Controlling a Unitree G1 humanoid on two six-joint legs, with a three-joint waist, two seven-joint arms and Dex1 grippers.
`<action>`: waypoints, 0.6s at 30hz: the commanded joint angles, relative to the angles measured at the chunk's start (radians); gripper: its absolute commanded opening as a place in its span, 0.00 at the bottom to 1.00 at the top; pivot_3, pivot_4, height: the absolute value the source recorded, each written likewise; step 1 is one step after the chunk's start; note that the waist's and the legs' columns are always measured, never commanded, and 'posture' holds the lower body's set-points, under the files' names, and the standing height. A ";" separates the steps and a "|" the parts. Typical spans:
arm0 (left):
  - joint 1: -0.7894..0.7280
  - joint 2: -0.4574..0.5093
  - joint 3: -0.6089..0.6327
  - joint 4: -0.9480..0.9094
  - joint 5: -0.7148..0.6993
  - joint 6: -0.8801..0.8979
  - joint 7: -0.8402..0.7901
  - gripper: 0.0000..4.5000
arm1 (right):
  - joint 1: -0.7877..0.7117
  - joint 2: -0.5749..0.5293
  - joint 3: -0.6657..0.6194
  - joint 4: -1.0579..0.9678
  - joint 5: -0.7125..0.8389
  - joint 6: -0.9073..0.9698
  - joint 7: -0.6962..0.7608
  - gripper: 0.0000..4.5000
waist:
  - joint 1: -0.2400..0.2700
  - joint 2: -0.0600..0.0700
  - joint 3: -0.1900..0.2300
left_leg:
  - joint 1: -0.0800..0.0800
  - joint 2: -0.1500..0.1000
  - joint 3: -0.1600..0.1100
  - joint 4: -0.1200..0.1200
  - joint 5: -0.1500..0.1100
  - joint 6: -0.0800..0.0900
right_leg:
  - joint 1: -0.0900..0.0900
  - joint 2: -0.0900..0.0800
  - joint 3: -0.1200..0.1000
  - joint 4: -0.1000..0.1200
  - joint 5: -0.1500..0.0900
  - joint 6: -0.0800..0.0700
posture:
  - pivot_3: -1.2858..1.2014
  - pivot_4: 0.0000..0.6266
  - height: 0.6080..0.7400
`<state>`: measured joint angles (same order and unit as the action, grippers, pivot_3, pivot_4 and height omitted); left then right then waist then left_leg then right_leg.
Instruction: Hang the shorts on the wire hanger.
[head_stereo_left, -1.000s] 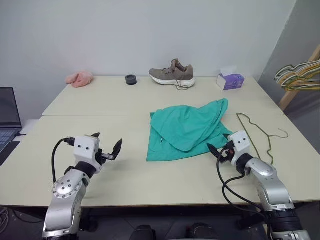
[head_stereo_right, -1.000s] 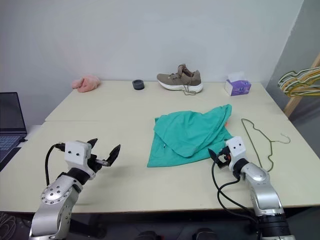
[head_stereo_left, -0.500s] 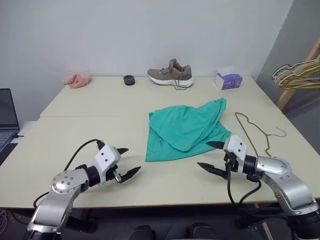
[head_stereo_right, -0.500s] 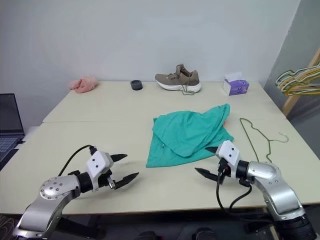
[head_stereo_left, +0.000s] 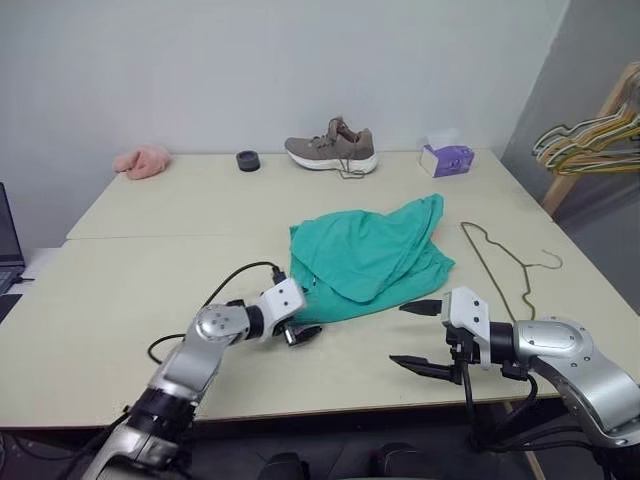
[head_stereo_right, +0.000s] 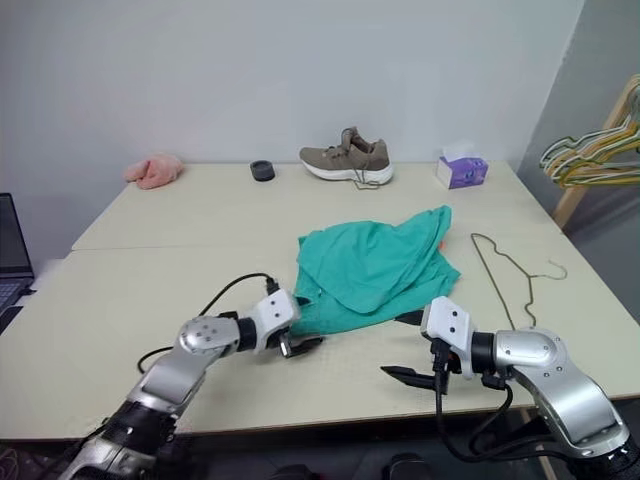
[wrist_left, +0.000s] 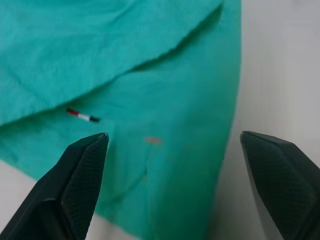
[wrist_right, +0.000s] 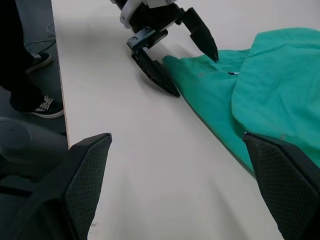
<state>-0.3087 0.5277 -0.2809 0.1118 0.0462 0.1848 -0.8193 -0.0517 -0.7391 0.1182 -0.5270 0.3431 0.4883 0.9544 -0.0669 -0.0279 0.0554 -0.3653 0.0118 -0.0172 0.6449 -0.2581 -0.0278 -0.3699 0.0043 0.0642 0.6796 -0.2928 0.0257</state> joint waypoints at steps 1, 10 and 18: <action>-0.032 -0.004 -0.020 0.031 0.027 -0.002 -0.006 1.00 | -0.014 -0.013 -0.025 -0.006 -0.015 -0.031 -0.014 0.99 | -0.011 0.000 0.000 | 0.000 0.000 0.000 0.000 0.000 0.000 | 0.000 0.000 0.000 0.000 0.000 0.000 | 0.46 0.00 1.00; -0.048 0.036 0.007 0.059 0.013 -0.006 -0.053 0.38 | -0.107 -0.019 0.031 0.219 -0.251 -0.192 -0.111 1.00 | -0.037 -0.001 -0.001 | 0.001 0.000 0.000 0.000 0.000 0.000 | 0.000 0.001 0.001 0.000 0.001 0.002 | 0.46 0.00 1.00; -0.092 0.026 0.104 0.052 -0.073 0.058 -0.038 0.01 | -0.296 0.021 0.168 0.557 -0.495 -0.428 -0.180 1.00 | -0.049 -0.001 0.000 | 0.000 0.000 0.001 0.000 0.000 0.000 | -0.001 0.001 0.003 0.000 0.001 0.002 | 0.47 0.00 1.00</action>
<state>-0.3610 0.5556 -0.2312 0.1783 0.0078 0.2299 -0.8647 -0.3175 -0.7244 0.2747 -0.0004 -0.1071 0.1189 0.7939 -0.1158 -0.0293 0.0552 -0.3654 0.0121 -0.0156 0.6453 -0.2580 -0.0277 -0.3713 0.0051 0.0673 0.6800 -0.2914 0.0278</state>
